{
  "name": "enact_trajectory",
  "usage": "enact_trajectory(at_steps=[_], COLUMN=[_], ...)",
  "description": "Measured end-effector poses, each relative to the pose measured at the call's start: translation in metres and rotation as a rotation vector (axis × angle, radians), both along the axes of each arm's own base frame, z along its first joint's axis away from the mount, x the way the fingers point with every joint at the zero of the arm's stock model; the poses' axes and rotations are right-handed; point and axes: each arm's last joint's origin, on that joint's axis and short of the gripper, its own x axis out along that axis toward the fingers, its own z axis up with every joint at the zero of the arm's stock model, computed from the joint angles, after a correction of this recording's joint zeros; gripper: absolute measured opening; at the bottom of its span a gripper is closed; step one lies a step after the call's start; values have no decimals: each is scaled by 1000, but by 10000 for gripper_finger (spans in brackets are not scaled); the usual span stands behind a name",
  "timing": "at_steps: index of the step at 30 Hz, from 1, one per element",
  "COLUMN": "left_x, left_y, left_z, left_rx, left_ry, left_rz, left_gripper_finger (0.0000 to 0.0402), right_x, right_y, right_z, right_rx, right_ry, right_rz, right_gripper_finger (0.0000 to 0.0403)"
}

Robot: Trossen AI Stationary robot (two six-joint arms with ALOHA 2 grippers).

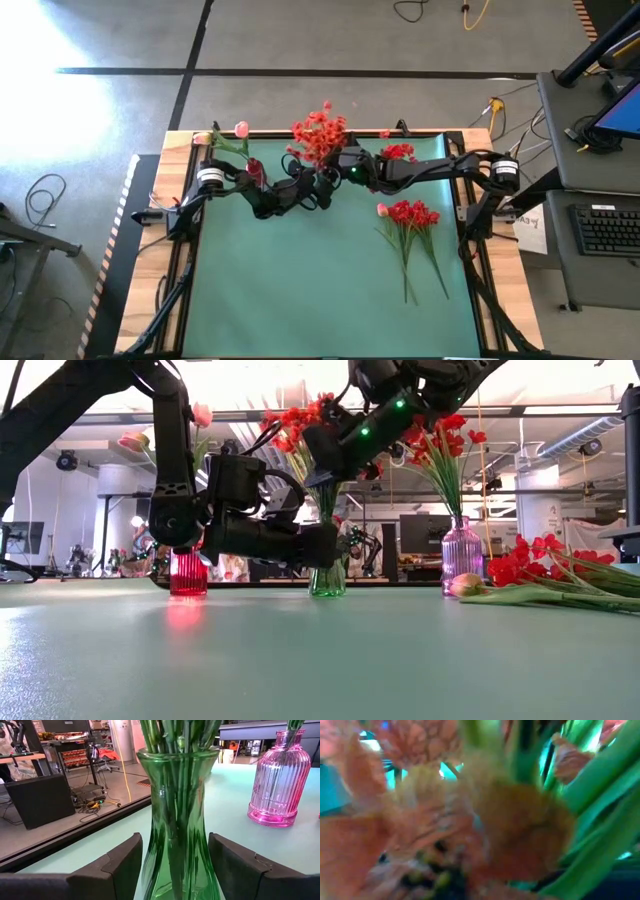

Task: Sort flowers into vase by color
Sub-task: Put the orange flower in the green flower vase

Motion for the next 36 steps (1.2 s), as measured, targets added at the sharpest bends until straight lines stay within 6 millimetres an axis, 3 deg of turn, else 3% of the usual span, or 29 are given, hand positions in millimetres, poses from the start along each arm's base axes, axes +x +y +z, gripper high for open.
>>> enact_trajectory(at_steps=[13,36], left_x=[0,0], left_y=[0,0], left_z=[0,1], left_rx=[0,2], left_ry=[0,-9], left_rz=[0,1], left_gripper_finger=[209,210], right_x=[-9,-34], right_y=[6,24], right_z=[11,49], right_rx=[0,40], right_ry=[28,-17], right_rz=[13,28], right_gripper_finger=[200,282])
